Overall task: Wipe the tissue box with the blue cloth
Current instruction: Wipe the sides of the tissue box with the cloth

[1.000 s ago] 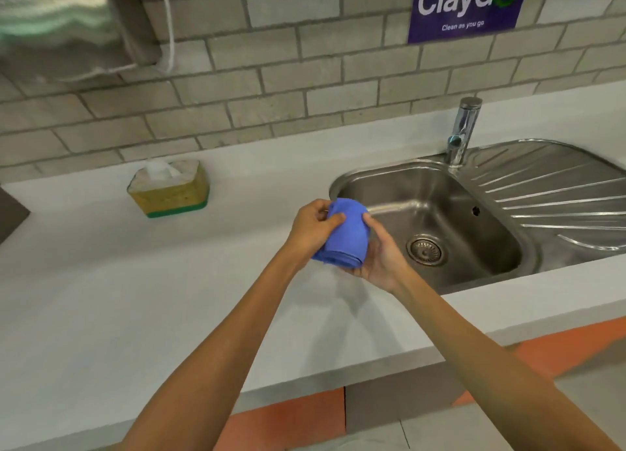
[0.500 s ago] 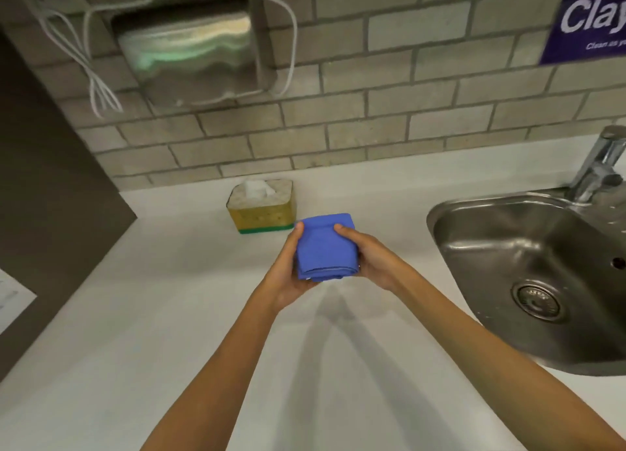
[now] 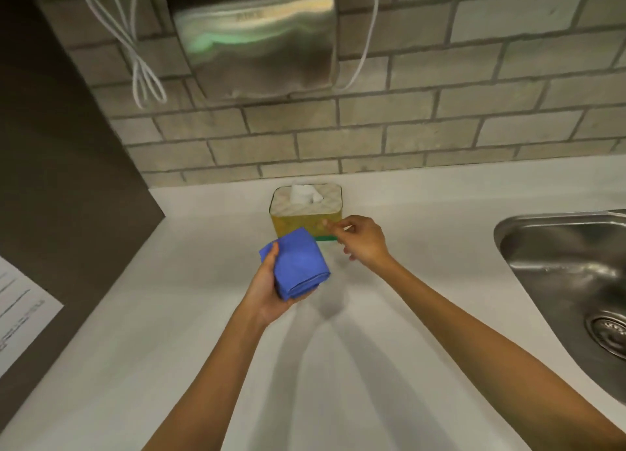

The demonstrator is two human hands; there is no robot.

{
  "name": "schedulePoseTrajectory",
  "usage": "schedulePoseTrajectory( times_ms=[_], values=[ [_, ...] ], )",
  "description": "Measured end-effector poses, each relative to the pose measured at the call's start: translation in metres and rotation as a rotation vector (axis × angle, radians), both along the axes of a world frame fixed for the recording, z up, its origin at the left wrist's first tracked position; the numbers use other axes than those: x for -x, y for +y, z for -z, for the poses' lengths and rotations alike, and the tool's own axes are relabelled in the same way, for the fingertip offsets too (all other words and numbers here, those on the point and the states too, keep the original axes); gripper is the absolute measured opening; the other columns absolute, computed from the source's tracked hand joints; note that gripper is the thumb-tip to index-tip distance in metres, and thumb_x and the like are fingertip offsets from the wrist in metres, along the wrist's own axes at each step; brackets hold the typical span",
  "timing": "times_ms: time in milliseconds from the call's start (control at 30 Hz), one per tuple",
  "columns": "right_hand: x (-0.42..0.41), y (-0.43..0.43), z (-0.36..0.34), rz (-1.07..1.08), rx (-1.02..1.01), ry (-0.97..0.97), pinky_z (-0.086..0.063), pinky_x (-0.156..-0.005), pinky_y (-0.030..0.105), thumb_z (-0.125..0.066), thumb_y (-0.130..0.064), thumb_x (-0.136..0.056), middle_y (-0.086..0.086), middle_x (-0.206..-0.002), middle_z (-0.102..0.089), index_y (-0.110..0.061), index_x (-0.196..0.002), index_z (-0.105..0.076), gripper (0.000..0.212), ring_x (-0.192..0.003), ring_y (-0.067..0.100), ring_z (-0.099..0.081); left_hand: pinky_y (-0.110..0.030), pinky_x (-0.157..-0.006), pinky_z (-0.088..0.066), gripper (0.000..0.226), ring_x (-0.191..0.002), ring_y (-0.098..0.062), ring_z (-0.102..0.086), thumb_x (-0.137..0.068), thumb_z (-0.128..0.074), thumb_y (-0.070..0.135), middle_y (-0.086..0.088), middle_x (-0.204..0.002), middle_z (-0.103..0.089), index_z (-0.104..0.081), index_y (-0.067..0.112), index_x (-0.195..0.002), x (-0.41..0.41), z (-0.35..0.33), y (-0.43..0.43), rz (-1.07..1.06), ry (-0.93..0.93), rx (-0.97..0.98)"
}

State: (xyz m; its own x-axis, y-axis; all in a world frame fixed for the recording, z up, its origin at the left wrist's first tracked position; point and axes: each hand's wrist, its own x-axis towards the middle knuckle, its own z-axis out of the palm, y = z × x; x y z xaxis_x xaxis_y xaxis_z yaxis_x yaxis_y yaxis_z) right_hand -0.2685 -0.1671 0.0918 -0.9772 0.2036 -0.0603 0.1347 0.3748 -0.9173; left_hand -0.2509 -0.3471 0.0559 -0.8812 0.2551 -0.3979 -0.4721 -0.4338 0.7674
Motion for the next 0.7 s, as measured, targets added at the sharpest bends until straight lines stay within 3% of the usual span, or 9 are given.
schedulePoseTrajectory(
  times_ms=[67, 167, 233, 333, 400, 433, 500, 567, 700],
  values=[
    [0.017, 0.005, 0.010, 0.024, 0.044, -0.042, -0.056, -0.067, 0.036, -0.054, -0.056, -0.080, 0.011, -0.095, -0.069, -0.011, -0.104, -0.063, 0.051, -0.077, 0.025, -0.064, -0.049, -0.079, -0.050, 0.046, -0.085, -0.027, -0.066, -0.093, -0.035, 0.053, -0.007, -0.098, -0.070, -0.055, 0.018, -0.114, 0.019, 0.007, -0.018, -0.066, -0.050, 0.061],
    [0.044, 0.014, 0.027, 0.065, 0.033, -0.050, -0.050, -0.082, 0.036, -0.045, -0.051, -0.089, 0.014, -0.111, -0.067, -0.011, -0.117, -0.057, 0.050, -0.095, 0.028, -0.062, -0.050, -0.091, -0.042, 0.051, -0.086, -0.026, -0.061, -0.093, -0.031, 0.055, -0.011, -0.112, -0.060, -0.049, 0.018, -0.124, 0.052, 0.016, -0.039, -0.169, -0.056, 0.115],
    [0.062, 0.018, 0.035, 0.060, 0.014, -0.059, -0.042, -0.087, 0.032, -0.041, -0.048, -0.091, 0.014, -0.119, -0.064, -0.013, -0.126, -0.053, 0.051, -0.105, 0.028, -0.059, -0.043, -0.081, -0.046, 0.048, -0.082, -0.023, -0.060, -0.093, -0.033, 0.056, -0.007, -0.108, -0.061, -0.052, 0.019, -0.116, 0.076, 0.016, -0.048, -0.249, -0.050, 0.170],
    [0.086, 0.019, 0.045, 0.028, -0.026, -0.108, -0.033, -0.106, 0.036, -0.034, -0.051, -0.092, 0.011, -0.139, -0.051, -0.016, -0.140, -0.040, 0.059, -0.129, 0.029, -0.045, -0.025, -0.055, -0.045, 0.040, -0.066, -0.014, -0.057, -0.093, -0.031, 0.056, -0.001, -0.083, -0.058, -0.055, 0.023, -0.094, 0.112, 0.016, -0.054, -0.311, -0.020, 0.267],
    [0.097, 0.018, 0.052, 0.005, -0.015, -0.129, -0.028, -0.111, 0.037, -0.031, -0.054, -0.092, 0.009, -0.149, -0.039, -0.017, -0.145, -0.030, 0.064, -0.137, 0.029, -0.036, -0.017, -0.044, -0.043, 0.036, -0.059, -0.011, -0.056, -0.094, -0.030, 0.054, 0.000, -0.077, -0.053, -0.052, 0.027, -0.088, 0.131, 0.018, -0.052, -0.307, 0.019, 0.319],
    [0.103, 0.018, 0.056, -0.004, -0.001, -0.139, -0.026, -0.112, 0.038, -0.029, -0.055, -0.091, 0.008, -0.152, -0.034, -0.018, -0.146, -0.025, 0.066, -0.139, 0.029, -0.032, -0.018, -0.047, -0.046, 0.034, -0.065, -0.013, -0.058, -0.094, -0.031, 0.052, -0.001, -0.082, -0.056, -0.053, 0.026, -0.096, 0.141, 0.019, -0.050, -0.307, 0.033, 0.345],
    [0.114, 0.018, 0.064, -0.013, 0.034, -0.155, -0.024, -0.113, 0.038, -0.027, -0.057, -0.091, 0.006, -0.154, -0.030, -0.020, -0.147, -0.021, 0.068, -0.141, 0.028, -0.029, -0.029, -0.075, -0.054, 0.045, -0.095, -0.025, -0.062, -0.094, -0.035, 0.049, -0.008, -0.111, -0.062, -0.051, 0.017, -0.122, 0.159, 0.021, -0.043, -0.331, 0.042, 0.406],
    [0.121, 0.019, 0.073, -0.008, 0.091, -0.147, -0.027, -0.110, 0.035, -0.029, -0.058, -0.090, 0.004, -0.153, -0.033, -0.021, -0.147, -0.023, 0.069, -0.140, 0.026, -0.031, -0.040, -0.096, -0.046, 0.055, -0.119, -0.031, -0.054, -0.094, -0.039, 0.047, -0.014, -0.131, -0.055, -0.043, 0.009, -0.134, 0.173, 0.024, -0.034, -0.340, 0.026, 0.477],
    [0.121, 0.016, 0.085, -0.057, 0.181, -0.061, -0.041, -0.092, 0.020, -0.032, -0.052, -0.092, -0.005, -0.128, -0.057, -0.026, -0.138, -0.042, 0.054, -0.121, 0.018, -0.052, -0.040, -0.101, -0.043, 0.053, -0.123, -0.030, -0.051, -0.091, -0.048, 0.043, -0.015, -0.136, -0.052, -0.046, 0.010, -0.133, 0.185, 0.028, -0.016, -0.329, 0.050, 0.546]
  ],
)
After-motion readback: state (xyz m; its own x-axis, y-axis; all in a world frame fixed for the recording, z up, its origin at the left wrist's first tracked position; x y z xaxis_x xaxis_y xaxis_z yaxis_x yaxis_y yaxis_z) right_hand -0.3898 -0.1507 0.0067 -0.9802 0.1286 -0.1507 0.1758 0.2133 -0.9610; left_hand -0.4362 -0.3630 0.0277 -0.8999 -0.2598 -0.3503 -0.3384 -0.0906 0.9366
